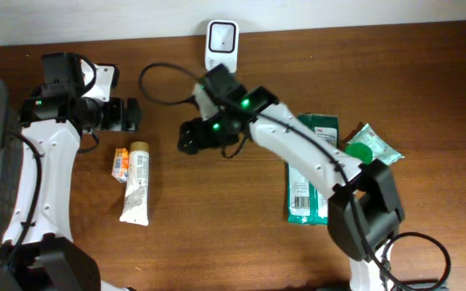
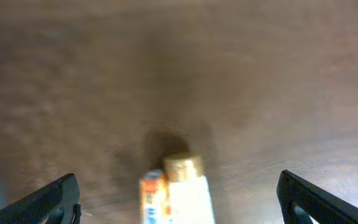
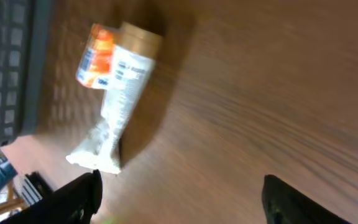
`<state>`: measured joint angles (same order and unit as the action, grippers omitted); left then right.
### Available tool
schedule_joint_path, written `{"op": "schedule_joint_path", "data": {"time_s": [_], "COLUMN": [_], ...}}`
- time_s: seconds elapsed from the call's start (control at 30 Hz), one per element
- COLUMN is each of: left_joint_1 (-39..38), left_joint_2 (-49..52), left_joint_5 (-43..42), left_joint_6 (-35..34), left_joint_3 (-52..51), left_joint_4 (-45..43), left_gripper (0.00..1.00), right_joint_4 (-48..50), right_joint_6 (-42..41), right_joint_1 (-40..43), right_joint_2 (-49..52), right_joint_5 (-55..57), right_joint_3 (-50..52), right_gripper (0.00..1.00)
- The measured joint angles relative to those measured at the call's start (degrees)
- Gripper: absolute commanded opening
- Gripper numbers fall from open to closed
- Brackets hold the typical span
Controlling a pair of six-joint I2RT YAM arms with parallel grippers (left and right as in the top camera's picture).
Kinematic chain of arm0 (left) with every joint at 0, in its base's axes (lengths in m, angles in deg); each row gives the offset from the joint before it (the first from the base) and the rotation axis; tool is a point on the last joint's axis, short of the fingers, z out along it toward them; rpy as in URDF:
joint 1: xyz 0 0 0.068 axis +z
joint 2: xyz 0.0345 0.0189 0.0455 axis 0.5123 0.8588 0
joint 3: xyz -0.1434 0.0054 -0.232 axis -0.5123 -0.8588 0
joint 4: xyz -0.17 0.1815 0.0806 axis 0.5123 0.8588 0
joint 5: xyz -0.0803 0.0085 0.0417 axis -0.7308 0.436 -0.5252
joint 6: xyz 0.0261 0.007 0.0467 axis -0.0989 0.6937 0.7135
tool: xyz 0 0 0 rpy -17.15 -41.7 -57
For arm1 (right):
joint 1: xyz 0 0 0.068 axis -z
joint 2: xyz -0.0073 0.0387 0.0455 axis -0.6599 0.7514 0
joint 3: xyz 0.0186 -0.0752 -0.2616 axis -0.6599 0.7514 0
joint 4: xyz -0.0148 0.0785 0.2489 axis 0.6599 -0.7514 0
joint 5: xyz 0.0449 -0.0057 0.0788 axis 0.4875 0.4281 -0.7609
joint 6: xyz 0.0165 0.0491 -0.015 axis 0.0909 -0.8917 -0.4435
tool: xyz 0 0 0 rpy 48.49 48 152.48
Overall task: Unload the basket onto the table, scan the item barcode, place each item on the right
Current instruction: 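Reach the right gripper to the white tube and grasp it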
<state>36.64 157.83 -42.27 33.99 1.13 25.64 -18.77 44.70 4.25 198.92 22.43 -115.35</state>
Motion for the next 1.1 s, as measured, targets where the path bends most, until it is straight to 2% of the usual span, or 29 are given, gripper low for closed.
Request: {"op": "schedule_joint_path", "data": {"time_s": [0.13,0.23,0.37,0.5,0.8,0.97,1.0,1.03,1.07,1.1], "left_joint_1": [0.22,1.88,4.98,5.25,5.25,5.25,5.25,5.25,5.25,5.25], "left_joint_2": [-0.13,-0.5,-0.55,-0.55,-0.55,-0.55,-0.52,-0.52,-0.52,-0.52], "left_joint_5": [5.57,6.58,7.17,7.34,7.34,7.34,7.34,7.34,7.34,7.34], "left_joint_6": [0.0,-1.07,-1.75,-1.75,-1.75,-1.75,-1.75,-1.75,-1.75,-1.75], "left_joint_3": [12.76,17.42,17.53,17.53,17.53,17.53,17.53,17.53,17.53,17.53], "left_joint_4": [1.29,1.7,4.72,6.14,6.32,6.32,6.32,6.32,6.34,6.32], "left_gripper": [0.99,0.99,0.99,0.99,0.99,0.99,0.99,0.99,0.99,0.99], "right_joint_4": [8.24,12.0,17.4,18.34,20.98,19.82,19.82,19.87,20.06,20.24], "right_joint_6": [-0.44,-0.22,1.29,1.97,5.16,-1.16,-2.69,-3.3,-4.09,-4.72], "right_joint_1": [-5.33,-6.95,-9.97,-10.32,-15.93,-16.83,-16.65,-16.63,-16.63,-16.61], "right_joint_2": [3.58,7.15,9.88,10.62,13.94,16.41,16.41,16.41,16.41,16.41], "right_joint_5": [1.6,2.16,2.34,2.34,3.93,5.55,5.55,5.53,5.49,5.4], "right_joint_3": [0.0,0.0,0.0,0.0,0.0,0.0,-0.02,-0.02,-0.02,-0.07], "right_gripper": [0.62,0.61,0.61,0.61,0.52,0.52,0.47,0.23,0.07,0.04]}}
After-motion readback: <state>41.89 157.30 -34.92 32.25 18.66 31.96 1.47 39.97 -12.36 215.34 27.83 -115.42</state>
